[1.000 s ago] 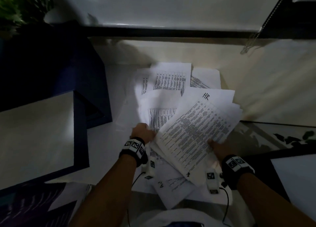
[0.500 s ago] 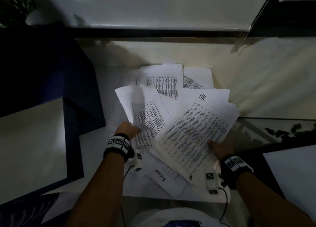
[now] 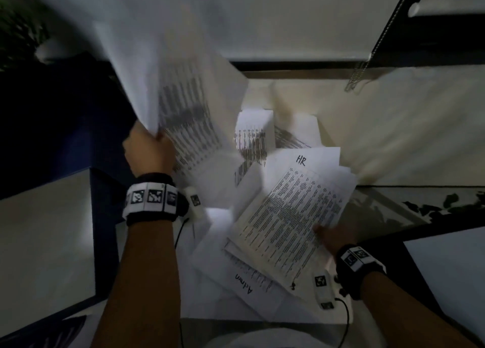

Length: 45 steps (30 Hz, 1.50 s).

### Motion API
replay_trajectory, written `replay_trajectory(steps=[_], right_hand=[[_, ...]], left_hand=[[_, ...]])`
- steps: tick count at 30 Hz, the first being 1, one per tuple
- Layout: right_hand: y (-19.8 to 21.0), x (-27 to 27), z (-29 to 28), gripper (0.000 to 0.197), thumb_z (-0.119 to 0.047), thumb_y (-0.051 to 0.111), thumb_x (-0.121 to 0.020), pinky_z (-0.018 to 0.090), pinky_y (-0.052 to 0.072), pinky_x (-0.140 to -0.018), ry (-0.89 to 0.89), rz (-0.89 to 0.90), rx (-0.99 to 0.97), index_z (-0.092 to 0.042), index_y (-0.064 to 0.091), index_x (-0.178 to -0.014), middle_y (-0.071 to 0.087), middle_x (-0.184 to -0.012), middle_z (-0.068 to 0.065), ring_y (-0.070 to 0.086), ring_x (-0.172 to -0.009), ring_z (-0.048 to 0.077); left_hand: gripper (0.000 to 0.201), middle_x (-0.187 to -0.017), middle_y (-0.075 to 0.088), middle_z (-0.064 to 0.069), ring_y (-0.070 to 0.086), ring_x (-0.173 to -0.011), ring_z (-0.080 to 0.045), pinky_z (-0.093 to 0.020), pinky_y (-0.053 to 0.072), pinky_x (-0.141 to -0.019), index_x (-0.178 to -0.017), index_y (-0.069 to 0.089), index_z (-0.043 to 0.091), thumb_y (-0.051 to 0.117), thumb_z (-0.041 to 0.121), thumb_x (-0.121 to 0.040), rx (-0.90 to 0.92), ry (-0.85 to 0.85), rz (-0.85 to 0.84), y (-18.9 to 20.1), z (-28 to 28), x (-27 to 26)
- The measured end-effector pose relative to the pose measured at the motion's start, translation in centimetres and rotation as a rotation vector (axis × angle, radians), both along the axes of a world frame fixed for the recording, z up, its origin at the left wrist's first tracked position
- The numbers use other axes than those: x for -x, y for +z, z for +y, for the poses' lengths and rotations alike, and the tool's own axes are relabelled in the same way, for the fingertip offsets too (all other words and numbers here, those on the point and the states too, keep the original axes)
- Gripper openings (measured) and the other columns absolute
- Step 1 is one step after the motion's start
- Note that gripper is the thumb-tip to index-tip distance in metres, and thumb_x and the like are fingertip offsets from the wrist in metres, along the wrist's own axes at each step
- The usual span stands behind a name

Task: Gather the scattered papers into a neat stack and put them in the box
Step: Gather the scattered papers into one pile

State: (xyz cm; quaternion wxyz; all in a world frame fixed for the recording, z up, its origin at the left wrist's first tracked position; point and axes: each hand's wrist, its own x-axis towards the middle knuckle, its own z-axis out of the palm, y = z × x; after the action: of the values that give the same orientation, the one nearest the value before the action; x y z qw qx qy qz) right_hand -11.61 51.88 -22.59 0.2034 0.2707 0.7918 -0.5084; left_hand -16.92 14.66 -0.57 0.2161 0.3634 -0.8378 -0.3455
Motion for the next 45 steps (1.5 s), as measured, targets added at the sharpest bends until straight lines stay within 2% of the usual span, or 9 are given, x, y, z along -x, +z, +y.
replay_trajectory(steps=[5, 10, 17, 20, 26, 31, 36, 40, 45], right_hand=[[1.4, 0.1, -0.2, 0.052, -0.028, 0.071, -0.084, 0.049, 0.045, -0.101, -0.004, -0.048, -0.004, -0.006, 0.056, -0.129, 0.059, -0.128, 0.018, 0.055, -0.119, 0.038], [0.6, 0.8, 0.4, 0.045, -0.042, 0.069, -0.077, 0.051, 0.05, -0.095, 0.121, -0.134, -0.059, -0.018, 0.062, -0.114, 0.065, -0.117, 0.011, 0.061, -0.105, 0.033], [-3.0, 0.8, 2.5, 0.116, -0.069, 0.077, -0.045, 0.05, 0.044, -0.104, 0.091, -0.12, 0.017, -0.018, 0.04, -0.143, 0.048, -0.143, 0.007, 0.05, -0.125, 0.031], [-3.2, 0.9, 2.9, 0.093, -0.056, 0.08, -0.053, 0.051, 0.048, -0.099, 0.104, -0.098, 0.032, -0.017, 0.052, -0.133, 0.058, -0.131, 0.008, 0.057, -0.115, 0.031], [2.0, 0.9, 0.4, 0.045, -0.02, 0.068, -0.086, 0.046, 0.049, -0.095, -0.116, -0.073, 0.168, -0.006, 0.056, -0.126, 0.062, -0.121, 0.013, 0.06, -0.104, 0.032], [2.3, 0.4, -0.5, 0.076, -0.04, 0.084, -0.066, 0.053, 0.045, -0.101, -0.139, 0.003, 0.25, -0.019, 0.053, -0.133, 0.062, -0.126, 0.004, 0.06, -0.112, 0.027], [2.5, -0.6, 0.6, 0.063, -0.009, 0.079, -0.074, 0.054, 0.043, -0.103, -0.119, 0.016, 0.219, -0.013, 0.052, -0.131, 0.06, -0.119, 0.003, 0.058, -0.111, 0.028], [3.9, -1.5, 1.8, 0.057, -0.001, 0.074, -0.077, 0.04, 0.048, -0.089, -0.189, 0.067, 0.223, -0.005, 0.052, -0.13, 0.06, -0.122, 0.012, 0.059, -0.094, 0.023], [3.9, -2.6, 2.5, 0.059, 0.002, 0.07, -0.08, 0.036, 0.04, -0.093, -0.181, 0.1, 0.137, 0.001, 0.046, -0.134, 0.055, -0.129, 0.016, 0.053, -0.116, 0.035]], left_hand=[[0.037, -0.105, 0.066, -0.003, 0.06, -0.09, -0.015, -0.022, 0.043, -0.075, -0.12, 0.065, 0.007, 0.07, 0.014, -0.084, -0.337, -0.051, 0.162, 1.3, -1.1, 1.2], [0.04, -0.092, 0.069, -0.013, 0.063, -0.072, -0.022, -0.028, 0.051, -0.061, -0.097, 0.065, 0.004, 0.086, 0.015, -0.065, -0.482, -0.321, -0.262, -7.8, 1.7, 1.0], [0.087, -0.134, 0.057, -0.003, 0.052, -0.125, -0.026, -0.043, 0.045, -0.104, -0.135, 0.046, 0.017, 0.076, 0.062, -0.067, -0.477, -0.567, -0.676, -17.0, 4.1, -1.5], [0.013, -0.093, 0.059, 0.005, 0.055, -0.107, -0.019, -0.03, 0.041, -0.085, -0.092, 0.052, 0.023, 0.062, 0.032, -0.094, -0.385, -0.533, -0.591, -16.3, 4.3, -1.1], [0.07, -0.137, 0.054, -0.012, 0.058, -0.111, -0.026, -0.029, 0.049, -0.089, -0.147, 0.04, 0.016, 0.074, 0.02, -0.085, -0.34, -0.543, -0.559, -16.3, 7.2, -0.9], [0.06, -0.114, 0.06, -0.011, 0.059, -0.097, -0.028, -0.034, 0.052, -0.08, -0.132, 0.046, 0.015, 0.076, 0.027, -0.081, -0.312, -0.629, -0.562, -17.2, 12.4, -2.1], [0.043, -0.08, 0.061, 0.0, 0.056, -0.071, -0.018, -0.03, 0.05, -0.066, -0.087, 0.051, 0.02, 0.05, 0.062, -0.086, -0.154, -0.663, -0.552, -18.1, 11.7, -1.4], [0.045, -0.134, 0.051, -0.013, 0.055, -0.116, -0.033, -0.044, 0.049, -0.096, -0.123, 0.06, 0.017, 0.048, 0.048, -0.092, 0.088, -0.399, -0.516, -18.8, 7.5, -0.7], [0.116, -0.164, -0.002, -0.013, 0.004, -0.151, -0.033, -0.059, 0.02, -0.115, -0.155, 0.006, 0.007, 0.063, 0.071, -0.076, -0.027, -0.323, -0.632, -18.6, 3.5, 0.6]])
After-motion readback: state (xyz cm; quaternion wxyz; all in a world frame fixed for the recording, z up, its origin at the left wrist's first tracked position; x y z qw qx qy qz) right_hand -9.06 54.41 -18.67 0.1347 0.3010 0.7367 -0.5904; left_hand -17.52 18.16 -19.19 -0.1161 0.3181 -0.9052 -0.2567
